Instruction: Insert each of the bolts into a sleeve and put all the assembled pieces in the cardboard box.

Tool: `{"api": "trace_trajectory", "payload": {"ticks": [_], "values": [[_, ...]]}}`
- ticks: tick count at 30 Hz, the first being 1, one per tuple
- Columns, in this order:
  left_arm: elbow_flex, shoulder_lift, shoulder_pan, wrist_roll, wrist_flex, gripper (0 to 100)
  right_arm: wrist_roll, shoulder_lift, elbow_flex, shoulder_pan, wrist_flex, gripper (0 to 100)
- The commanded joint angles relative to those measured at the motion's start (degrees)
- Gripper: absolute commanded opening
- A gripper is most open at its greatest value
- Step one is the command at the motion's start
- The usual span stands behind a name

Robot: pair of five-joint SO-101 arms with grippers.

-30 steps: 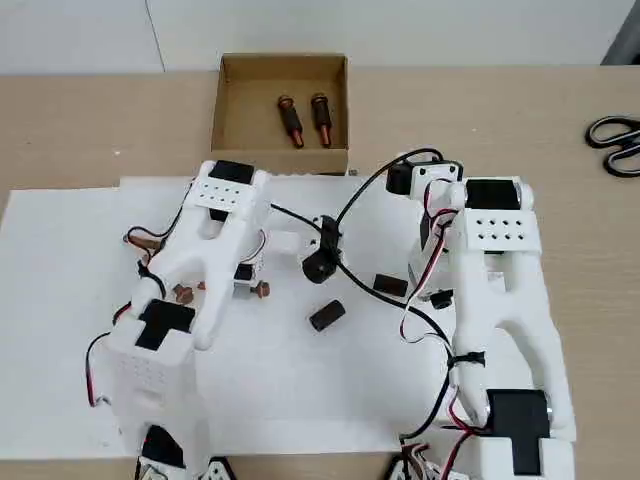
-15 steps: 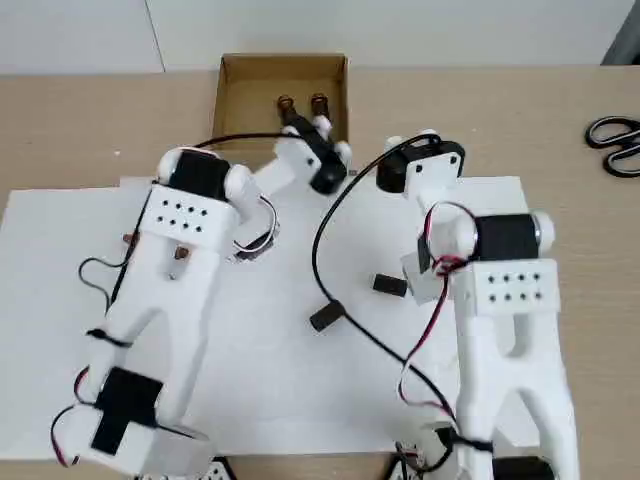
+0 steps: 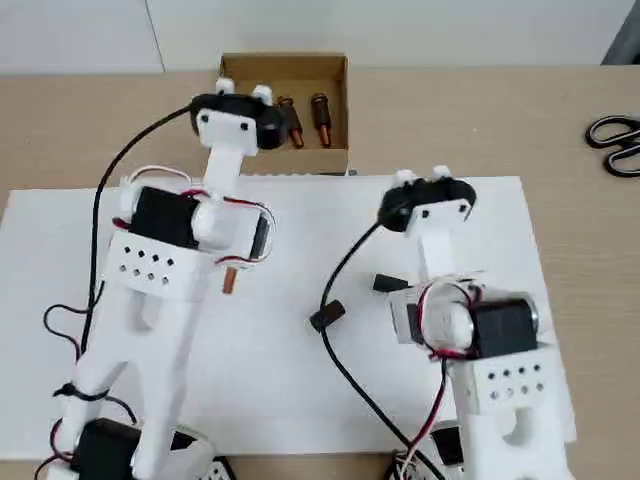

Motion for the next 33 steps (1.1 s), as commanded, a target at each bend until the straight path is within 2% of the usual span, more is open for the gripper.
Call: {"api": "trace_trajectory", "payload": {"ticks": [1,4,10,18,26,31,33], "values": [[6.5,-4.7,1.6,7.7,-3.3,1,-3.1,-5.8,5.4,-1.7,-7.2,0.3],[13.1,-9.1,4.1,12.0,-8.2,1,-6.0,-11.3,11.6,-3.8,-12.5,0.3],[27.7,-22.2,5.7,19.8,-22.2,1,-6.2,-21.9,20.6,-8.2,-20.8,0.2],[43.2,-34.3,4.0,24.9,-32.9,1,-6.2,-29.3,30.9,-13.1,-30.1,0.2],[56.7,-45.6,-0.8,28.3,-48.4,1,-6.2,-33.9,41.1,-20.8,-40.0,0.2],[62.9,-53.1,-1.4,29.5,-52.8,1,-6.0,-36.6,45.6,-26.3,-42.9,0.2],[64.4,-55.7,-1.1,31.0,-53.5,1,-3.5,-37.8,47.0,-28.3,-43.2,0.2]]}}
